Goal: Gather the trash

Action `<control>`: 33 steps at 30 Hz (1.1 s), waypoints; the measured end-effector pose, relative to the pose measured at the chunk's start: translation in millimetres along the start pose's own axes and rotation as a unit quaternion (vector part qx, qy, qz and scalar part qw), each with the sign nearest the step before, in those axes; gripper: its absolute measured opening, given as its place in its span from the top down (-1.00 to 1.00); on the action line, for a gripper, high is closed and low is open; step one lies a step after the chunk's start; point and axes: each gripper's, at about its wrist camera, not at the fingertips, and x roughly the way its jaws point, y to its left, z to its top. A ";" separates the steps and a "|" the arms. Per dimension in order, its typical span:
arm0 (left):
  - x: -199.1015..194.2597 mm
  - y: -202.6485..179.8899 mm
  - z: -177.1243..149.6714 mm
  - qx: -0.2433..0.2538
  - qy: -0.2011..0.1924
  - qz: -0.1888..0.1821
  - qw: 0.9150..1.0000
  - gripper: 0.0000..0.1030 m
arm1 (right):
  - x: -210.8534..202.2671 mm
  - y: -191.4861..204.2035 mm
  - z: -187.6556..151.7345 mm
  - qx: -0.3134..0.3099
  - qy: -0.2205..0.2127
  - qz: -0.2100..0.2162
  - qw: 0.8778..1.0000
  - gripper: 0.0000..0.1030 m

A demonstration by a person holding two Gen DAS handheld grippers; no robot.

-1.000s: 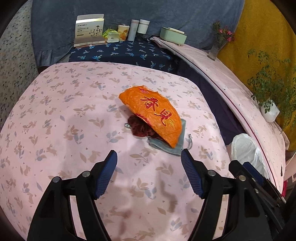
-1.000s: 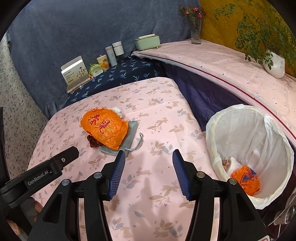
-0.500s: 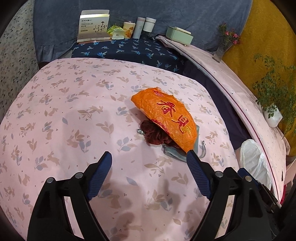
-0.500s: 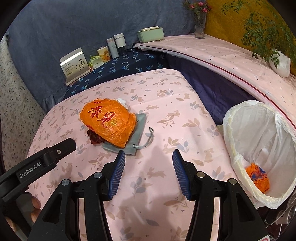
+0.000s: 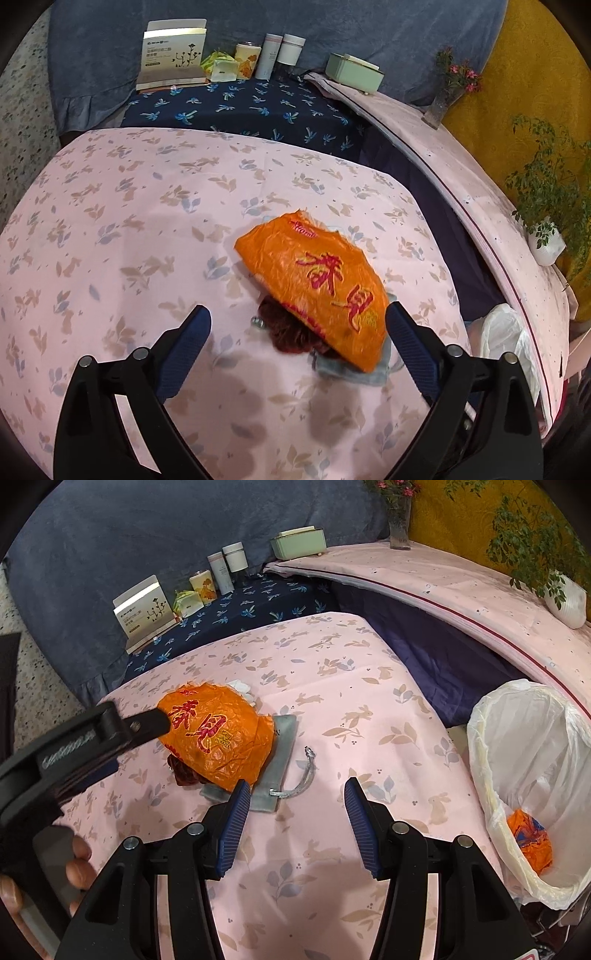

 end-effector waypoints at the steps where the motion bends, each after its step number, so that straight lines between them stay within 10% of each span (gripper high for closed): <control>1: 4.6 0.3 3.1 -0.003 0.004 -0.004 1.000 -0.76 | 1.0 1.0 -0.1 -0.001 0.001 0.002 1.000 -0.01; 8: 24.8 -0.4 20.2 -0.010 0.016 -0.021 1.000 -0.46 | 18.2 7.3 -6.3 0.000 0.019 0.015 1.000 -0.01; 17: 27.6 -15.8 23.8 0.029 0.016 -0.035 0.999 0.96 | 34.9 13.8 -11.5 -0.004 0.036 0.025 0.999 -0.01; 31: -17.4 -32.1 35.4 0.060 -0.030 -0.053 0.996 0.98 | 41.6 13.8 -8.9 0.002 0.037 0.033 0.999 -0.01; 33: -12.0 -25.3 31.5 0.052 -0.020 -0.047 0.997 0.60 | 39.2 12.9 -9.5 0.000 0.033 0.032 0.999 -0.01</control>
